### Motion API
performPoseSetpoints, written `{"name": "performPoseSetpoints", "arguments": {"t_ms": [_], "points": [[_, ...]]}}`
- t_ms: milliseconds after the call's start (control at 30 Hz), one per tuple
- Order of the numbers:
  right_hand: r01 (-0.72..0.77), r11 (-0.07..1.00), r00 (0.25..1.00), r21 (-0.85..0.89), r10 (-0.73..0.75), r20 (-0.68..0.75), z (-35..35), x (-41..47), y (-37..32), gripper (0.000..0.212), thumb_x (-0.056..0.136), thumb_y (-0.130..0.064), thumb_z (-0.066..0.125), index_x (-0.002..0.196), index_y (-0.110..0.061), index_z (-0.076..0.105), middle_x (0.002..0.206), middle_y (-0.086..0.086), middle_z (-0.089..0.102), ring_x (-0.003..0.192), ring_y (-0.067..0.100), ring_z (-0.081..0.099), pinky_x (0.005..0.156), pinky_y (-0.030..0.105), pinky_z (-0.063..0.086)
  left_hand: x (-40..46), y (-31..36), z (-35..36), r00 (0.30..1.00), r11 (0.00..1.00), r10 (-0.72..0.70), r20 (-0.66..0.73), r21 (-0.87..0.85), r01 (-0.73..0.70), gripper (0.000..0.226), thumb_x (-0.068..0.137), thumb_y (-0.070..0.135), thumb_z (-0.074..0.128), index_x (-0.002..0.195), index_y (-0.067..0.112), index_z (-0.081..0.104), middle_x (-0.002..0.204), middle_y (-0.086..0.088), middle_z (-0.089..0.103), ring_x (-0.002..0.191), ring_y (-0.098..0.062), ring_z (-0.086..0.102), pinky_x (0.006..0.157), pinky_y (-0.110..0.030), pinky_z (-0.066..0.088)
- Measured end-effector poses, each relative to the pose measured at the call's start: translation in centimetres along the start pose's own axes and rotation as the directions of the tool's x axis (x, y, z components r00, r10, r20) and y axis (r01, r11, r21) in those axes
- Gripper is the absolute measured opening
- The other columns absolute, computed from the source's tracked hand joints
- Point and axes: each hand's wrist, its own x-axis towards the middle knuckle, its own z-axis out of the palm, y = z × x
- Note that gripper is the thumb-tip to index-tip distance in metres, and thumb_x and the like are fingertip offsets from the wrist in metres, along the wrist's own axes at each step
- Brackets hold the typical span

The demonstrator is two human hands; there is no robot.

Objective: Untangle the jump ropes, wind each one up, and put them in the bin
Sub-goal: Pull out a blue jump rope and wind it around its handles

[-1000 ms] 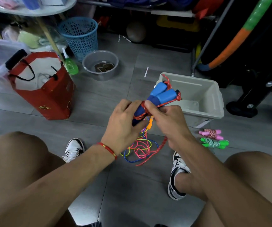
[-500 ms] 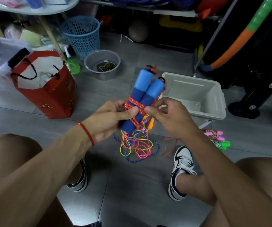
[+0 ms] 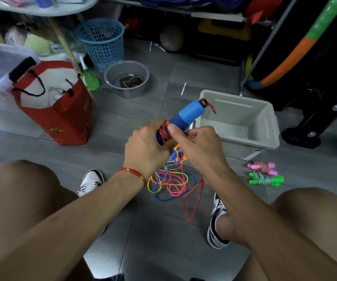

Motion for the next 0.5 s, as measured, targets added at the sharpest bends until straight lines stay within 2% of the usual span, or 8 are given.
{"name": "performPoseSetpoints", "arguments": {"t_ms": [100, 200, 267, 300, 333, 367, 433, 500], "points": [[-0.015, 0.993, 0.997, 0.119, 0.024, -0.070, 0.8, -0.1, 0.0, 0.063, 0.083, -0.057, 0.071, 0.047, -0.012, 0.045, 0.038, -0.005, 0.040, 0.041, 0.010, 0.039, 0.048, 0.028, 0.032, -0.9, 0.1, 0.9, 0.991, 0.984, 0.120, -0.061, 0.138, -0.111, 0.038, 0.074, 0.050, 0.060, 0.102, 0.025, 0.067, 0.084, 0.005, 0.056, 0.077, -0.027, 0.060, 0.064, -0.034, 0.042], [-0.002, 0.986, 0.998, 0.170, 0.014, -0.065, 0.0, 0.7, 1.0, 0.062, 0.087, -0.048, 0.073, 0.044, -0.013, 0.044, 0.036, -0.008, 0.034, 0.038, 0.009, 0.033, 0.046, 0.024, 0.027, 0.0, -0.6, -0.2, 0.974, 0.968, 0.207, 0.096, -0.166, -0.190, 0.032, 0.078, 0.046, 0.072, 0.105, 0.029, 0.071, 0.085, 0.011, 0.059, 0.078, -0.011, 0.060, 0.071, -0.029, 0.048], [0.058, 0.984, 0.997, 0.169, -0.065, 0.039, -1.2, 1.3, 1.4, 0.059, 0.089, -0.042, 0.074, 0.051, -0.004, 0.049, 0.044, -0.006, 0.034, 0.044, 0.008, 0.029, 0.048, 0.025, 0.026, 1.0, -1.1, -1.6, 0.962, 0.880, 0.112, 0.248, -0.475, 0.020, 0.023, 0.083, 0.042, 0.070, 0.100, 0.027, 0.072, 0.085, 0.014, 0.069, 0.081, -0.001, 0.062, 0.078, -0.023, 0.049], [0.103, 0.974, 0.984, 0.204, -0.130, 0.124, -1.6, 1.4, 1.4, 0.057, 0.090, -0.038, 0.073, 0.056, 0.002, 0.050, 0.048, -0.003, 0.035, 0.046, 0.008, 0.029, 0.050, 0.027, 0.027, 1.4, -1.4, -2.2, 0.937, 0.762, 0.014, 0.348, -0.610, 0.215, 0.023, 0.084, 0.039, 0.069, 0.100, 0.023, 0.072, 0.088, 0.013, 0.070, 0.084, -0.003, 0.064, 0.080, -0.027, 0.050], [0.134, 0.957, 0.961, 0.257, -0.190, 0.204, -2.1, 1.3, 1.3, 0.052, 0.093, -0.032, 0.072, 0.061, 0.004, 0.053, 0.049, -0.005, 0.037, 0.046, 0.005, 0.030, 0.050, 0.025, 0.028, 1.7, -1.8, -2.6, 0.873, 0.618, -0.055, 0.484, -0.671, 0.410, 0.029, 0.082, 0.036, 0.070, 0.105, 0.019, 0.071, 0.095, 0.005, 0.072, 0.090, -0.010, 0.066, 0.084, -0.034, 0.051], [0.134, 0.941, 0.938, 0.312, -0.222, 0.267, -2.3, 1.2, 1.4, 0.042, 0.095, -0.024, 0.069, 0.064, 0.003, 0.058, 0.048, -0.011, 0.042, 0.044, 0.000, 0.034, 0.049, 0.020, 0.031, 1.8, -2.1, -2.9, 0.781, 0.482, -0.046, 0.623, -0.670, 0.564, 0.040, 0.081, 0.032, 0.071, 0.115, 0.011, 0.068, 0.106, -0.004, 0.071, 0.098, -0.018, 0.066, 0.088, -0.039, 0.051], [0.091, 0.909, 0.890, 0.407, -0.257, 0.376, -2.5, 0.6, 1.3, 0.029, 0.096, -0.021, 0.064, 0.071, -0.007, 0.064, 0.048, -0.015, 0.052, 0.044, -0.003, 0.044, 0.051, 0.011, 0.037, 1.5, -2.2, -3.1, 0.627, 0.325, 0.086, 0.774, -0.617, 0.717, 0.059, 0.081, 0.028, 0.071, 0.130, -0.003, 0.059, 0.121, -0.020, 0.064, 0.109, -0.032, 0.063, 0.095, -0.046, 0.052], [0.115, 0.913, 0.874, 0.392, -0.281, 0.397, -2.5, 0.5, 1.7, 0.037, 0.091, -0.043, 0.066, 0.067, -0.014, 0.066, 0.054, -0.012, 0.052, 0.052, 0.000, 0.044, 0.057, 0.019, 0.040, 1.1, -2.2, -3.3, 0.589, 0.285, 0.175, 0.789, -0.613, 0.737, 0.062, 0.084, 0.025, 0.067, 0.133, -0.010, 0.052, 0.125, -0.027, 0.060, 0.112, -0.037, 0.060, 0.096, -0.048, 0.054]]}}
